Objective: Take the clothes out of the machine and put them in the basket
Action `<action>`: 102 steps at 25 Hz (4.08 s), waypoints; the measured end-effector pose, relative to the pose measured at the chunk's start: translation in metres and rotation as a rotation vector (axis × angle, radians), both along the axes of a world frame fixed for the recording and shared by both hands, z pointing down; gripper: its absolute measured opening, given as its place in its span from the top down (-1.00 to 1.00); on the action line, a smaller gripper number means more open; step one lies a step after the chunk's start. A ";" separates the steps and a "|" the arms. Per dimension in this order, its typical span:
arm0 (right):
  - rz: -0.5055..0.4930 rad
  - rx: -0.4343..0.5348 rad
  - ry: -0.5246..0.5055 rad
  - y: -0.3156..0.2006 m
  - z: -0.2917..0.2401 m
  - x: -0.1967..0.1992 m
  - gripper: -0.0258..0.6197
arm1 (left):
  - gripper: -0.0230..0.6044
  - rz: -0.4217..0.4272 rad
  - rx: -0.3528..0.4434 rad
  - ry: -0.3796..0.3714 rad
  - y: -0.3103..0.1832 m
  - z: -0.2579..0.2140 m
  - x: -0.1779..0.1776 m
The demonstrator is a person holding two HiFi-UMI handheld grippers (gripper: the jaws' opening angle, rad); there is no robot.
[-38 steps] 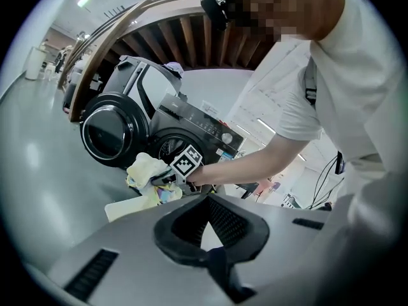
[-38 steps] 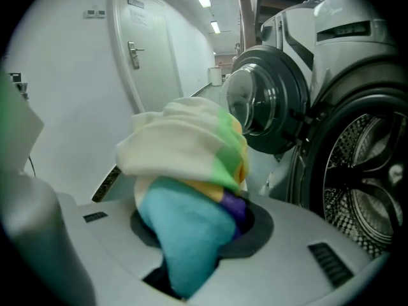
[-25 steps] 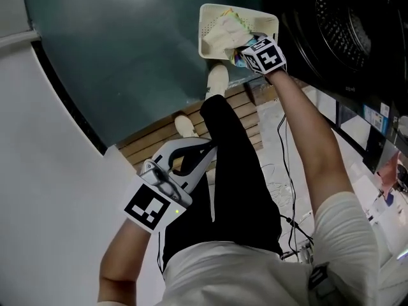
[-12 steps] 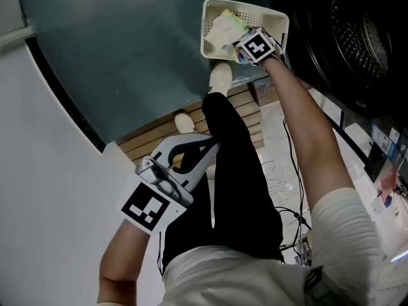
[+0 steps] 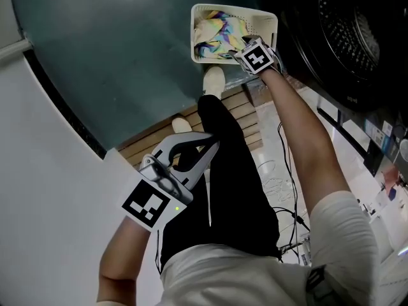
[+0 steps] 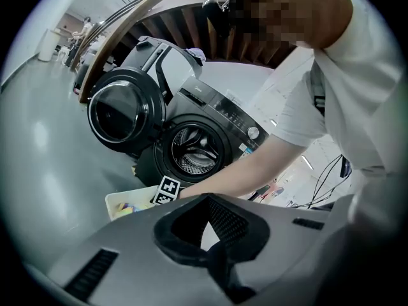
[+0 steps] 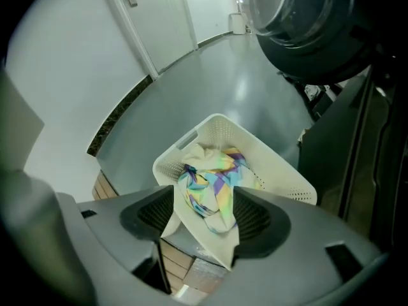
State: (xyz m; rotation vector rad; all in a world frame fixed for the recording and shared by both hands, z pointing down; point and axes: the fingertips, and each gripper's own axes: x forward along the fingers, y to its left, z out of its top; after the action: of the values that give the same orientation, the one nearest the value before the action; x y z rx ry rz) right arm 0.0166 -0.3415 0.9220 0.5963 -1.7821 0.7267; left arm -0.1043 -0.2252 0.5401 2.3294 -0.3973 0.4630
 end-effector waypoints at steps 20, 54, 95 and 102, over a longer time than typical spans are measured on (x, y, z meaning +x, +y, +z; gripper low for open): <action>0.140 0.185 -0.164 0.049 -0.209 -0.018 0.17 | 0.94 0.044 0.157 0.042 0.043 -0.133 -0.002; 0.127 0.451 -0.566 0.254 -0.601 -0.108 0.91 | 0.94 -0.092 0.270 -0.019 0.164 -0.279 -0.081; -0.006 0.562 -0.612 0.297 -0.661 -0.150 0.91 | 0.94 -0.247 0.320 -0.041 0.199 -0.295 -0.146; 0.000 0.548 -0.618 0.292 -0.660 -0.154 0.91 | 0.94 -0.243 0.305 -0.052 0.197 -0.291 -0.149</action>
State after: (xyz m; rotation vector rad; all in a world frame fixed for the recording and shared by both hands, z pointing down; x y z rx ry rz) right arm -0.1369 -0.0490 0.2618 0.7823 -2.5928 0.4348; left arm -0.2533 -0.0281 0.2490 2.5184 -0.8141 0.3652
